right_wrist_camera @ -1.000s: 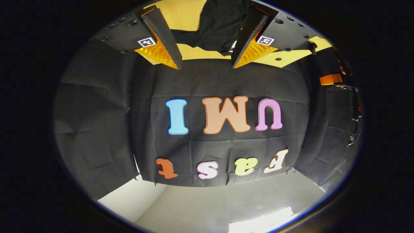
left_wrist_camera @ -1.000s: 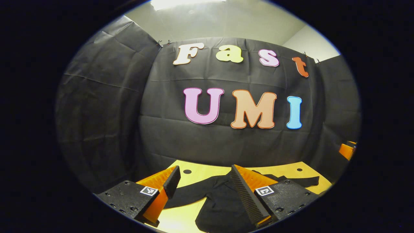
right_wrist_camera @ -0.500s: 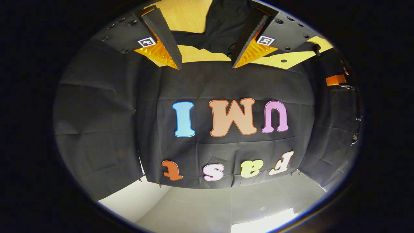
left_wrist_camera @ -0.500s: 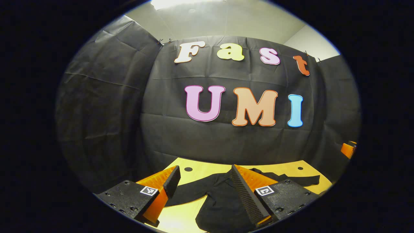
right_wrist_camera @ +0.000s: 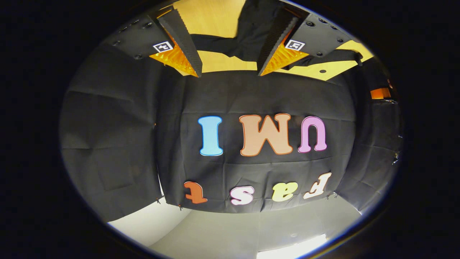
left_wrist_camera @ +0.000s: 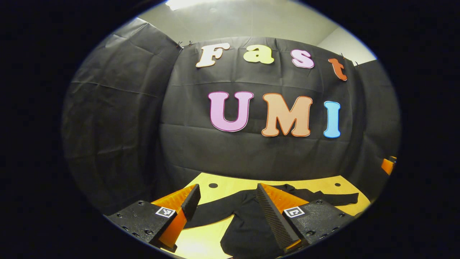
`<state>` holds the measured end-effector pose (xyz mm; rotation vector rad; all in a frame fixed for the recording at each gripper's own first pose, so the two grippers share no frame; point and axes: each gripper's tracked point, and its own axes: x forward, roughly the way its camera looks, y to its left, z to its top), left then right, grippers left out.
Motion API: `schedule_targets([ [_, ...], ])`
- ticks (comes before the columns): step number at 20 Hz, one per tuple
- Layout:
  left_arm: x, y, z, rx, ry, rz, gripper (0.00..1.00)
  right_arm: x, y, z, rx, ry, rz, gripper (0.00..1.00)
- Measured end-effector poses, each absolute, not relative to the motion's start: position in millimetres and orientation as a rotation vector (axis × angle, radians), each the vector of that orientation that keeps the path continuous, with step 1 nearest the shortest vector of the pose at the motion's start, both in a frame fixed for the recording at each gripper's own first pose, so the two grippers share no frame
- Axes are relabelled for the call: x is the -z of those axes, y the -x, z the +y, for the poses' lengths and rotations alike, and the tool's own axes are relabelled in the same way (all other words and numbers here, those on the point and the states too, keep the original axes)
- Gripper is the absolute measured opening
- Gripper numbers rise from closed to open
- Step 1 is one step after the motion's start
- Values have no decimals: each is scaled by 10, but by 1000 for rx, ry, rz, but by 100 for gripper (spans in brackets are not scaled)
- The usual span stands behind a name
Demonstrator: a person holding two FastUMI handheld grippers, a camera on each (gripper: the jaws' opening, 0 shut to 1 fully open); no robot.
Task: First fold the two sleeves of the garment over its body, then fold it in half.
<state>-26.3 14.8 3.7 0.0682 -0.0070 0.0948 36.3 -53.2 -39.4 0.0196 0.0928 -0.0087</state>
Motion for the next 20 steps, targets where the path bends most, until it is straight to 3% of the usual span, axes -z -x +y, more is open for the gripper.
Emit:
schedule_targets([
  [10, -23, 217, 245, -174, -116, 25, 93, 970, -1157, -1494, 114, -22, 199, 95],
  [12, 12, 216, 300, -206, -124, 45, 93, 1181, -1309, -1724, 151, -30, 231, 99],
  [20, 159, 177, 274, -282, -133, 106, 93, 2299, -1975, -2356, 242, -152, 433, 94],
])
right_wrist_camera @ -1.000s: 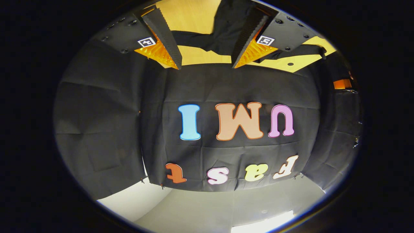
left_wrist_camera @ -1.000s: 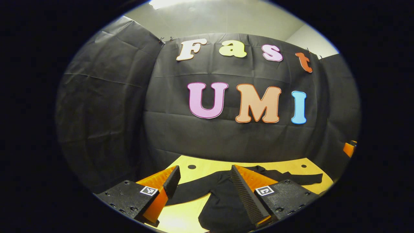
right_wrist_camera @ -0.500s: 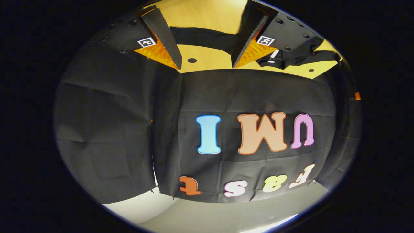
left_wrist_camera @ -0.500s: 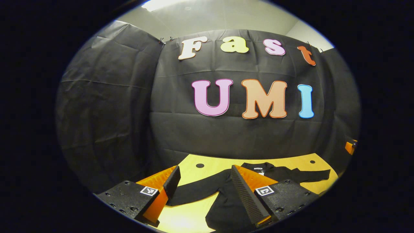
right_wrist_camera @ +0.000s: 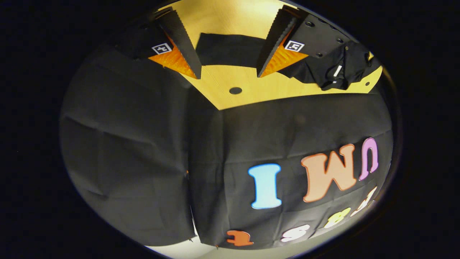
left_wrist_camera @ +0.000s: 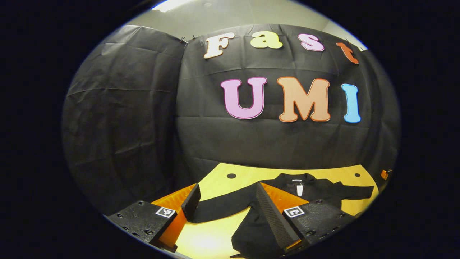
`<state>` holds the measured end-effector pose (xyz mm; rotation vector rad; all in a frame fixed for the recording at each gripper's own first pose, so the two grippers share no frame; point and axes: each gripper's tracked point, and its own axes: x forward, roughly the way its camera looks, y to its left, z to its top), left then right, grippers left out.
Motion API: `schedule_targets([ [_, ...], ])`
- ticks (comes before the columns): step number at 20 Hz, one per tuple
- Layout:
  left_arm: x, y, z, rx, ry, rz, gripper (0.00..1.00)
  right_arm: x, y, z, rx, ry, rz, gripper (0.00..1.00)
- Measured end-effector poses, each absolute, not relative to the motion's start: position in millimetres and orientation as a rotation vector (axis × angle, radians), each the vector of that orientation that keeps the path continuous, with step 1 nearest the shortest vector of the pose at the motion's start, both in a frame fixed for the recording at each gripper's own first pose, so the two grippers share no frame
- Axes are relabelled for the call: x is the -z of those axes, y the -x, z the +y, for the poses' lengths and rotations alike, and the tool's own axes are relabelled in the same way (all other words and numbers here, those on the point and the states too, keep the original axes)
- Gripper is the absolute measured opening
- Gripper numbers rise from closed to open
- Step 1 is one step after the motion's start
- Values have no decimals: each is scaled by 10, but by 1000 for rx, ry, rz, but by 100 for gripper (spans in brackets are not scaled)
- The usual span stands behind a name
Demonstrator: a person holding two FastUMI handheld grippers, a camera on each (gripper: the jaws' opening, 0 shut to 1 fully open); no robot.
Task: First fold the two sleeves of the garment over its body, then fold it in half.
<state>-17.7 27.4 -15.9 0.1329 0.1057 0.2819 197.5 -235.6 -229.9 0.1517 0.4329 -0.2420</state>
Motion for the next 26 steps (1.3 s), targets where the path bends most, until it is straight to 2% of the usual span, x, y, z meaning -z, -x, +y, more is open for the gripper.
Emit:
schedule_targets([
  [1, 150, 180, 272, -295, -134, 100, 93, 2467, -2034, -2426, 255, -158, 471, 97],
  [4, 125, 171, 209, -306, -145, 95, 93, 2923, -2169, -2558, 277, -191, 583, 94],
  [5, 121, 159, 212, -312, -156, 97, 94, 3037, -2212, -2581, 281, -214, 610, 99],
  [6, 130, 156, 218, -319, -165, 103, 96, 3122, -2204, -2586, 280, -233, 630, 95],
  [7, 143, 141, 224, -325, -166, 110, 96, 3216, -2235, -2621, 284, -237, 645, 99],
  [8, 157, 126, 203, -324, -159, 117, 96, 3294, -2250, -2631, 290, -231, 657, 95],
  [9, 167, 128, 176, -321, -151, 120, 96, 3328, -2252, -2631, 293, -220, 671, 99],
  [10, 165, 112, 159, -321, -149, 123, 94, 3376, -2246, -2649, 295, -206, 684, 95],
  [15, 224, 59, 139, -330, -161, 137, 94, 3652, -2259, -2642, 280, -172, 756, 95],
  [16, 222, 53, 136, -330, -160, 137, 96, 3684, -2243, -2638, 283, -177, 769, 99],
  [17, 202, 47, 130, -330, -160, 134, 96, 3704, -2226, -2636, 286, -183, 784, 95],
  [18, 205, 48, 136, -331, -162, 133, 96, 3753, -2207, -2612, 286, -191, 799, 99],
  [19, 202, 50, 155, -333, -166, 134, 96, 3804, -2186, -2598, 285, -198, 815, 95],
  [20, 213, 46, 162, -334, -168, 134, 94, 3834, -2161, -2600, 286, -191, 825, 99],
  [22, 245, 65, 204, -340, -171, 143, 94, 3866, -2183, -2624, 283, -164, 816, 96],
  [26, 348, 129, 284, -354, -151, 167, 94, 3869, -2185, -2613, 282, -171, 806, 100],
])
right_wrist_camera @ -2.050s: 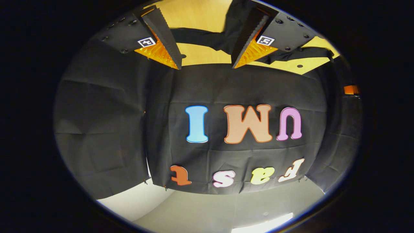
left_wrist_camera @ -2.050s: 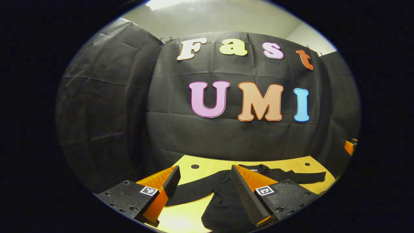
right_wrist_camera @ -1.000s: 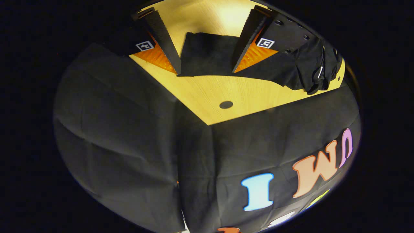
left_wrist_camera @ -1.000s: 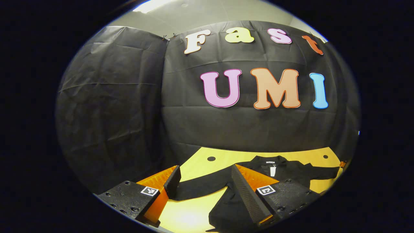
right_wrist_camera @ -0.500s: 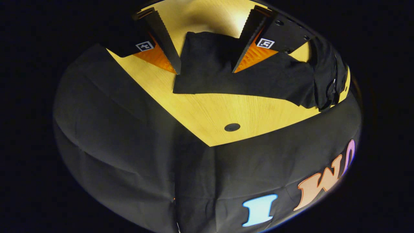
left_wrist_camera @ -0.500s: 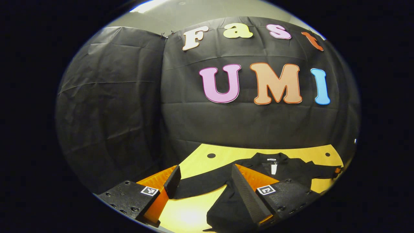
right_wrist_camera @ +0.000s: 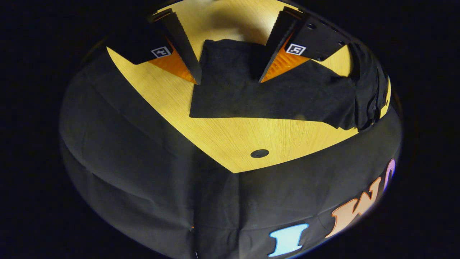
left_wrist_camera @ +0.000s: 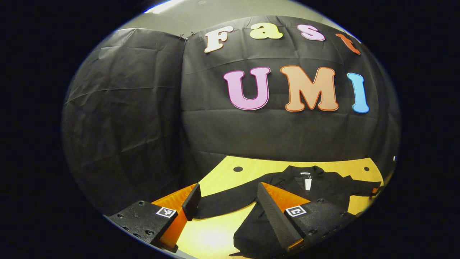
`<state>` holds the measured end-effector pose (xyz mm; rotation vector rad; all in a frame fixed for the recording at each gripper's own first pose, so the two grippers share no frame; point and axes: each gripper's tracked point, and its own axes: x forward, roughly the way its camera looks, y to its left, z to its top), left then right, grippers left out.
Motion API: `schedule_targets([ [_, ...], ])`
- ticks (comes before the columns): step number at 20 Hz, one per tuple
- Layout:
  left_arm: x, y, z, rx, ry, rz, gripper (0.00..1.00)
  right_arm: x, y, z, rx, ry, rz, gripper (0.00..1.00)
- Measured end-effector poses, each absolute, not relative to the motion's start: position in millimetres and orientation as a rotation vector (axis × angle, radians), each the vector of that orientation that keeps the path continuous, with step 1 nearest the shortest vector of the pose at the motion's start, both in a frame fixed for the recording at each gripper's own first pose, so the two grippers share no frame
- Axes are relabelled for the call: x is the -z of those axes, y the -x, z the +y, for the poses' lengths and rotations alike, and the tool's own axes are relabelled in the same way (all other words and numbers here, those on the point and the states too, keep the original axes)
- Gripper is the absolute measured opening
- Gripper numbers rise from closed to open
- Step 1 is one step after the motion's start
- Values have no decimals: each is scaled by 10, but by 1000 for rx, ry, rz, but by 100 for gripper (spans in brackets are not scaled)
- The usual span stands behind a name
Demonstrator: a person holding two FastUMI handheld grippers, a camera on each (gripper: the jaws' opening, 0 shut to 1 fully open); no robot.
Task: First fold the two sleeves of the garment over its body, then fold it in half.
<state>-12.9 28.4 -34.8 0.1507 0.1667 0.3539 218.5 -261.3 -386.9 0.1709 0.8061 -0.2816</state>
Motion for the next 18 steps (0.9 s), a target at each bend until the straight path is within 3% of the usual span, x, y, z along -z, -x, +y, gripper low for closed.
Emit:
schedule_targets([
  [3, 367, 168, 329, -361, -131, 168, 94, 3869, -2198, -2601, 265, -165, 804, 98],
  [5, 381, 162, 336, -362, -122, 169, 94, 3867, -2211, -2609, 253, -170, 801, 89],
  [8, 394, 181, 332, -358, -119, 171, 94, 3870, -2205, -2545, 244, -175, 799, 66],
  [9, 378, 170, 318, -356, -123, 167, 94, 3863, -2218, -2502, 238, -181, 801, 65],
  [10, 355, 167, 295, -348, -130, 163, 94, 3857, -2236, -2494, 228, -184, 793, 48],
  [11, 332, 162, 272, -343, -140, 157, 96, 3868, -2244, -2463, 220, -192, 798, 45],
  [12, 321, 157, 249, -335, -147, 153, 96, 3855, -2247, -2432, 219, -193, 792, 27],
  [15, 309, 146, 194, -318, -143, 148, 94, 3853, -2260, -2412, 232, -176, 802, 12],
  [18, 320, 161, 177, -309, -134, 147, 96, 3854, -2214, -2369, 241, -172, 824, 7],
])
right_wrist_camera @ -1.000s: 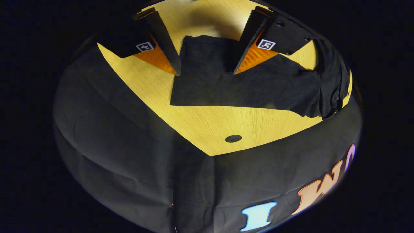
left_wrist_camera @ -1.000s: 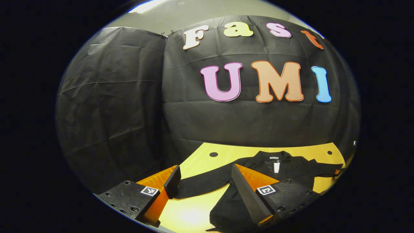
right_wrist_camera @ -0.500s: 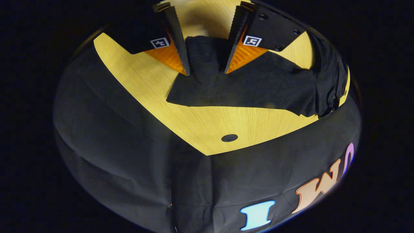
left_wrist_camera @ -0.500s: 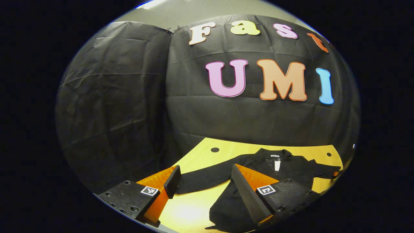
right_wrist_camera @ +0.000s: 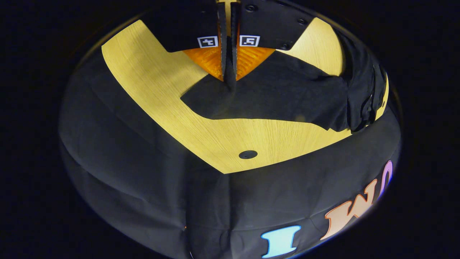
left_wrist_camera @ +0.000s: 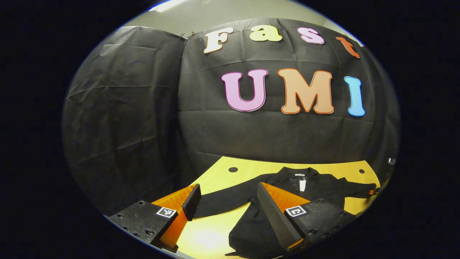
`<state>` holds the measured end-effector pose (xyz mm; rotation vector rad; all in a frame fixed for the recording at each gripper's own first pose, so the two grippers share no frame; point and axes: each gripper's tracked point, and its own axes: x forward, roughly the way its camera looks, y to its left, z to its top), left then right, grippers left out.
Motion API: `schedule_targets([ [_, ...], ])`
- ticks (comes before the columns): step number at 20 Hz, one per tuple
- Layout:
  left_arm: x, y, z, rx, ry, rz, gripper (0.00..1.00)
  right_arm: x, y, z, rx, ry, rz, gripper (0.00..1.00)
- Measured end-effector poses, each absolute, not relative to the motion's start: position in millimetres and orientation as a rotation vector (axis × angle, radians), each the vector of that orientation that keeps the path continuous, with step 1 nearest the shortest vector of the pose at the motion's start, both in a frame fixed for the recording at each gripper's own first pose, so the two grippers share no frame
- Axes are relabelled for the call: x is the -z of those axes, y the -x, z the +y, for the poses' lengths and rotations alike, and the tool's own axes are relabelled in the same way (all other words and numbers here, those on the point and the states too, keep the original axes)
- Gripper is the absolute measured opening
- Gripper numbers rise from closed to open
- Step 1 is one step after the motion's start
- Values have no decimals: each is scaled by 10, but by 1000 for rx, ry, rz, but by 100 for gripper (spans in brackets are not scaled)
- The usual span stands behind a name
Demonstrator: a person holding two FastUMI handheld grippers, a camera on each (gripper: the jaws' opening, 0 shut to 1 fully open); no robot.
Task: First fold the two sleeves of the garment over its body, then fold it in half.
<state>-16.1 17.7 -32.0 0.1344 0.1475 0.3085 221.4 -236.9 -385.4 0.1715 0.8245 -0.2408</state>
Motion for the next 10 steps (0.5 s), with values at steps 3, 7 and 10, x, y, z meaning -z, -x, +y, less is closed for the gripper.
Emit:
schedule_targets([
  [3, 255, 211, 239, -315, -157, 136, 94, 3656, -2218, -2355, 240, -188, 799, 7],
  [7, 162, 261, 303, -309, -139, 112, 96, 3134, -2372, -2349, 207, -152, 711, 7],
  [10, 167, 278, 379, -297, -76, 103, 94, 2569, -2547, -2232, 175, -113, 622, 7],
])
